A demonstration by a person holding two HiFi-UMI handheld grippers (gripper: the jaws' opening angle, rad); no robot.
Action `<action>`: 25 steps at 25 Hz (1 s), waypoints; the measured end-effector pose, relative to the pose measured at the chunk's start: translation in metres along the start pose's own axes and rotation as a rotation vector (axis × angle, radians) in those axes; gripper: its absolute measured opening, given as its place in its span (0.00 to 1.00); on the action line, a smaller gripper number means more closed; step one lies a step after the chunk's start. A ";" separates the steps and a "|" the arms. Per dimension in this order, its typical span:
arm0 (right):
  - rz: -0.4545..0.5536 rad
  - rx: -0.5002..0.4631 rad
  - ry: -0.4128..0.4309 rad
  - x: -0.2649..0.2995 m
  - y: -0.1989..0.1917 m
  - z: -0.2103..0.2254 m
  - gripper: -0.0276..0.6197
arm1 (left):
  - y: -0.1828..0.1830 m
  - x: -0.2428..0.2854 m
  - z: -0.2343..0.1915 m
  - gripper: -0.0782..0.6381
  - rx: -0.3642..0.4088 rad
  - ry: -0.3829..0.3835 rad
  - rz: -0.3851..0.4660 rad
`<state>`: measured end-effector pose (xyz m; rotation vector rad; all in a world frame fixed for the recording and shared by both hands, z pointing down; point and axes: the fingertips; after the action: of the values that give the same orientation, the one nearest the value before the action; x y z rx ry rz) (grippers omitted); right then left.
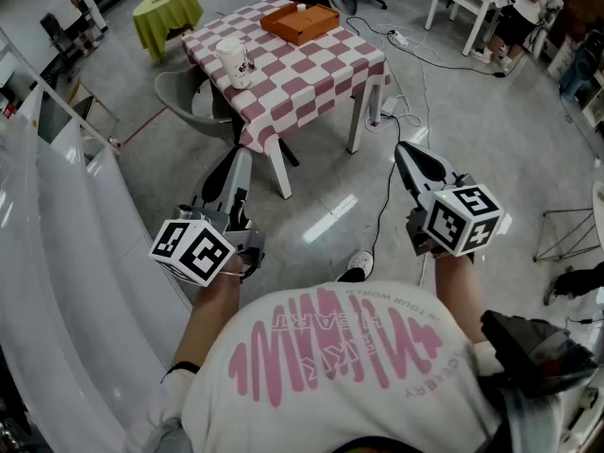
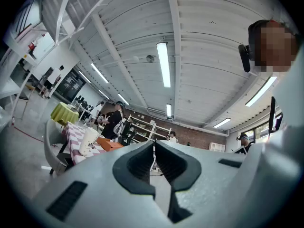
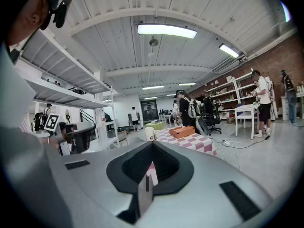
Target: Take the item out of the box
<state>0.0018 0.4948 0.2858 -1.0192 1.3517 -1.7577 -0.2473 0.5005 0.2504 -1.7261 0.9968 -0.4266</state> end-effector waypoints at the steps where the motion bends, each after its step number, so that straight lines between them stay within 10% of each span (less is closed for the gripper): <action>1: 0.000 0.000 0.000 0.001 -0.001 -0.001 0.05 | 0.000 0.000 -0.001 0.13 0.000 -0.001 0.000; 25: 0.009 0.080 0.017 0.060 0.002 0.066 0.05 | -0.013 0.066 -0.025 0.13 -0.025 -0.031 0.017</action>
<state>0.0335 0.4134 0.3044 -0.9549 1.2835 -1.8027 -0.2204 0.4343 0.2597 -1.7407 0.9970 -0.3767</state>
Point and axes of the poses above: the fingertips, and each gripper's own axes: x forward along the fingers, z to its right, y out of its top, and after that the axes turned 2 degrees about -y, right-handed
